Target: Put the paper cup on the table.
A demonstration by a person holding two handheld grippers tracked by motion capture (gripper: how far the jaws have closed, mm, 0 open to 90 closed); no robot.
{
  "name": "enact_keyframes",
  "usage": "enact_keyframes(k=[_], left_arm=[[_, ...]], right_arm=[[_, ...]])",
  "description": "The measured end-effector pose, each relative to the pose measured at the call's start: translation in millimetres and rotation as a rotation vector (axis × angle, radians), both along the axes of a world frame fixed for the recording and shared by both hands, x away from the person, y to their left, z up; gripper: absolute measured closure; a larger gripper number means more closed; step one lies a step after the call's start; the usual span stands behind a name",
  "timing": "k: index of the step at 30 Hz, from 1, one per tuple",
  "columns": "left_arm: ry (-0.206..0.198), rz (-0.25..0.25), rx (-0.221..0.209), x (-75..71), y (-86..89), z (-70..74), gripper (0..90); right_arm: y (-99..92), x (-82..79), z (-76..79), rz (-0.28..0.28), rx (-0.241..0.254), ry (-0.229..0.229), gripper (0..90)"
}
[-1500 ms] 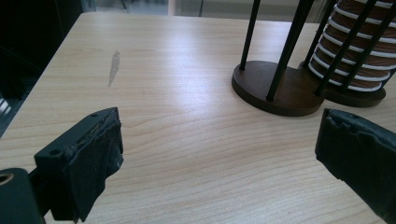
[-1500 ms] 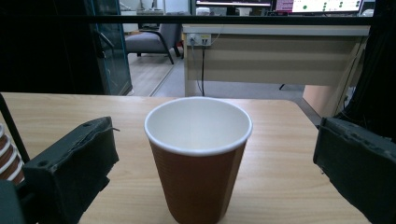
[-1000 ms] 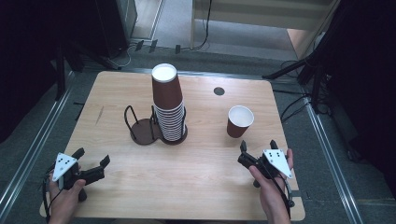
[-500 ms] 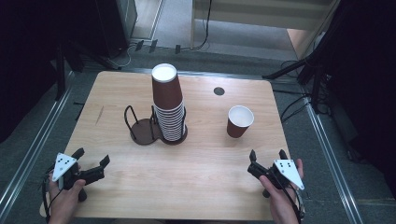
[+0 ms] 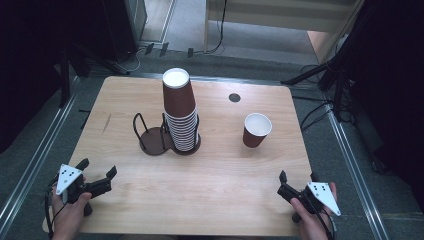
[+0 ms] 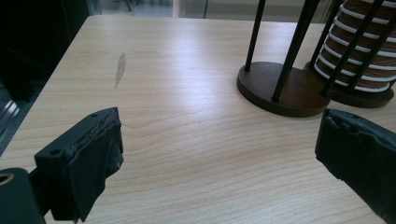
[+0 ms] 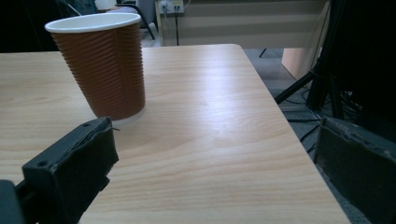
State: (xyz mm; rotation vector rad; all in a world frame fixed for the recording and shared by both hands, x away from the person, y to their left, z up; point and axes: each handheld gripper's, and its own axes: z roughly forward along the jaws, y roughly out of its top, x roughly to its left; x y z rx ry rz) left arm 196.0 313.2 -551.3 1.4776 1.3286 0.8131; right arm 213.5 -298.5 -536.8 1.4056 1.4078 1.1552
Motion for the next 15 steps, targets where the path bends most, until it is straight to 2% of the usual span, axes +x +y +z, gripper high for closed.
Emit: enact_keyframes(k=[6, 8, 13, 14, 15], left_arm=[[-0.001, 0.006, -0.006, -0.3, 1.3, -0.2, 1.5], [-0.006, 0.003, -0.015, -1.1, 1.8, -0.2, 1.4], [-0.02, 0.001, -0.031, -2.8, 3.9, -0.6, 1.5], [-0.017, 0.008, -0.029, -3.2, 3.9, -0.6, 2.6], [-0.007, 0.037, -0.016, -3.7, 3.9, -0.4, 8.2]], right_arm=[[-13.6, -7.7, -2.7, -0.004, 0.01, 0.001, 0.0], [-16.5, -9.7, -4.0, -0.001, -0.001, -0.001, 0.0], [-19.3, -18.1, -8.3, 0.026, -0.011, 0.001, 0.0], [-19.6, -19.5, -9.3, 0.026, -0.013, 0.001, 0.0], [-20.1, -20.6, -9.9, 0.025, -0.016, 0.001, 0.0]])
